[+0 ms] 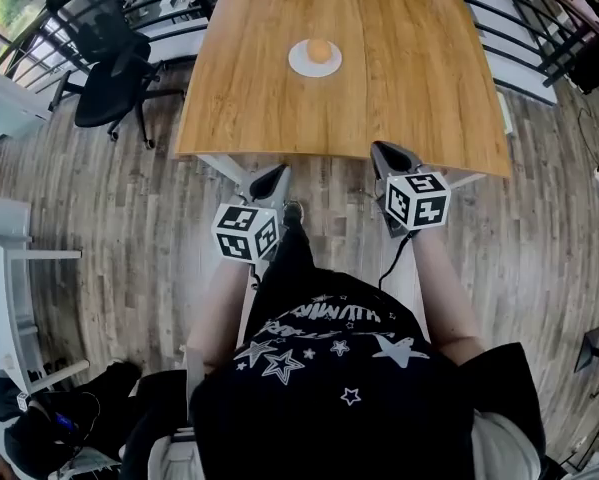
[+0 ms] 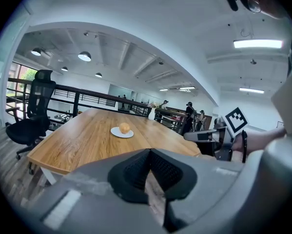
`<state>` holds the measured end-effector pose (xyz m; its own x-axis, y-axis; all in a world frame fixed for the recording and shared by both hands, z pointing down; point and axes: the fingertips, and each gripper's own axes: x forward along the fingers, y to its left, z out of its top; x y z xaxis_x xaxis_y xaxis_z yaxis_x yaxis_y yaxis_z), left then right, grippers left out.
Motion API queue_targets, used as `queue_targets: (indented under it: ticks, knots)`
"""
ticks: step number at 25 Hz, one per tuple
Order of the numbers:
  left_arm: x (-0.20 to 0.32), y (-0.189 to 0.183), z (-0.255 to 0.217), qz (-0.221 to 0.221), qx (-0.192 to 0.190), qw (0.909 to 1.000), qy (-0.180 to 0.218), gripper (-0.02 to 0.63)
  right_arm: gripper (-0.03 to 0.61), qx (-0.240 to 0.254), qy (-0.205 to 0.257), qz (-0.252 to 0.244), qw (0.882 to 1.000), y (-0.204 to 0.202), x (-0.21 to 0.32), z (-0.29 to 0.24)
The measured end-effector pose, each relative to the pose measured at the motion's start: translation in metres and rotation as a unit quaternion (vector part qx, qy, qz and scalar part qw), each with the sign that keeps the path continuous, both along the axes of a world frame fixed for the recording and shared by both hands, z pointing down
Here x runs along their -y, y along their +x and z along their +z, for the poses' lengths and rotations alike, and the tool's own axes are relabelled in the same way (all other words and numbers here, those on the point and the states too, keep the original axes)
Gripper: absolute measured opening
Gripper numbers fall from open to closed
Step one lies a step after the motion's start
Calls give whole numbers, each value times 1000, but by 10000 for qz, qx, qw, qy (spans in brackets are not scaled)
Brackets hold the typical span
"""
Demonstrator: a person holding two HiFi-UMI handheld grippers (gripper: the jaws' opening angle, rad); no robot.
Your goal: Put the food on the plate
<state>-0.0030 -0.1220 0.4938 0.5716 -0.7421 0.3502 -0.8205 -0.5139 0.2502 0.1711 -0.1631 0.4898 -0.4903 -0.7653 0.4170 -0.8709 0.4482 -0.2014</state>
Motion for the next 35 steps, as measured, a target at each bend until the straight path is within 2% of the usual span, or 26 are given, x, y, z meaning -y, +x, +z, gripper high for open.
queue_targets:
  ticks: [7, 20, 26, 35]
  knots:
    - [-48, 6, -9, -155, 56, 9998, 82, 2, 2, 232, -68, 66, 9997, 14, -40, -3]
    - [-86, 0, -5, -177, 27, 9998, 34, 2, 2, 111, -87, 52, 9999, 7, -68, -1]
    - [-103, -17, -6, -63, -16, 10000, -28, 2, 2, 121, -165, 173, 9996, -11, -81, -2]
    - [-132, -52, -10, -53, -6, 10000, 2, 2, 2, -44, -185, 91, 9998, -48, -119, -2]
